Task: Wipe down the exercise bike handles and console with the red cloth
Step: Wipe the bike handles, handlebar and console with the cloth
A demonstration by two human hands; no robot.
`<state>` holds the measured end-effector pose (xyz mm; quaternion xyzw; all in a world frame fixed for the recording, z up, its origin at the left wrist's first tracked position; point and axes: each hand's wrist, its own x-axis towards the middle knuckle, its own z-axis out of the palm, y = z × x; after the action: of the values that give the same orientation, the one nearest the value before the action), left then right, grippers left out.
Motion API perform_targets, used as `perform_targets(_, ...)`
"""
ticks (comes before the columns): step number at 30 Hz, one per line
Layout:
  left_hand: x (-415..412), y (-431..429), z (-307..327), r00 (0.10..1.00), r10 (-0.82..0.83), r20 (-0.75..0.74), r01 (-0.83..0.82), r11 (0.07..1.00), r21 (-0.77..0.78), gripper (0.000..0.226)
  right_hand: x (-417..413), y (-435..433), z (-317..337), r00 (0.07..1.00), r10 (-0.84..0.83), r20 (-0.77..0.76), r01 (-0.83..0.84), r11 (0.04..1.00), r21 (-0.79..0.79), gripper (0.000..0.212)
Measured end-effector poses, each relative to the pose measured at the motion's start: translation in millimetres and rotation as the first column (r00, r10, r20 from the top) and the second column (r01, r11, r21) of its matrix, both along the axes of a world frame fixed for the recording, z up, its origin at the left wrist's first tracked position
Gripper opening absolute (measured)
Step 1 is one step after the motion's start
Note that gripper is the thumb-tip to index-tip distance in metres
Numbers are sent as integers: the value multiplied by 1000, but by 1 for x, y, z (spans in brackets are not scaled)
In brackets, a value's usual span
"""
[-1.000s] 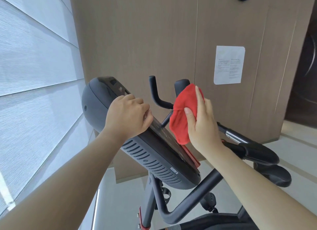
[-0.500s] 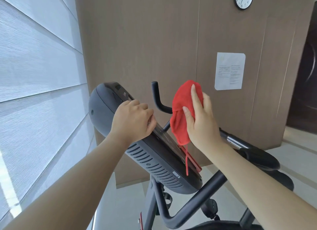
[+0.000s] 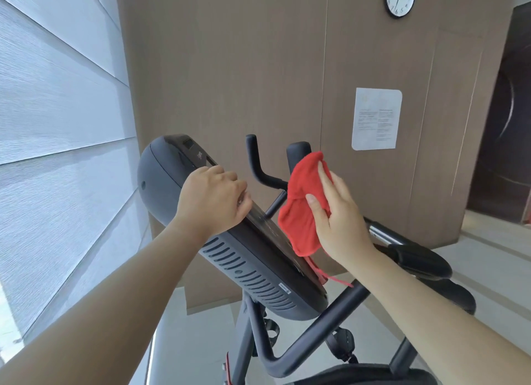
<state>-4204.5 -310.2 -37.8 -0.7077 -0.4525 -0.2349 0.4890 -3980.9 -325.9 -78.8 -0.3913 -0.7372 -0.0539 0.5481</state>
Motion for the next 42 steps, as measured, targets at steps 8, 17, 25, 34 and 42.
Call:
perform_targets(8,1,0,0,1000,-4,16,3,1000,25,35,31,-5,-7,999,-6,-41,5,1000,-24,49)
perform_targets(17,3,-3,-6,999,16,35,-16,1000,16,35,27,-7,-38,995,-6,104,15,996,-87,50)
perform_targets(25,12,-8,-44,997,-27,66,14,981,195,27,112,-6,-53,980,-79,184,124,962,-245,42)
perform_targets(34,17,-8,-45,996,79,52,-88,975,205,27,49,-9,-52,978,-81,194,106,987,-122,56)
perform_targets(42,17,-17,-48,995,100,10,-101,991,92,24,110,-6,-66,974,-95,204,133,974,-182,49)
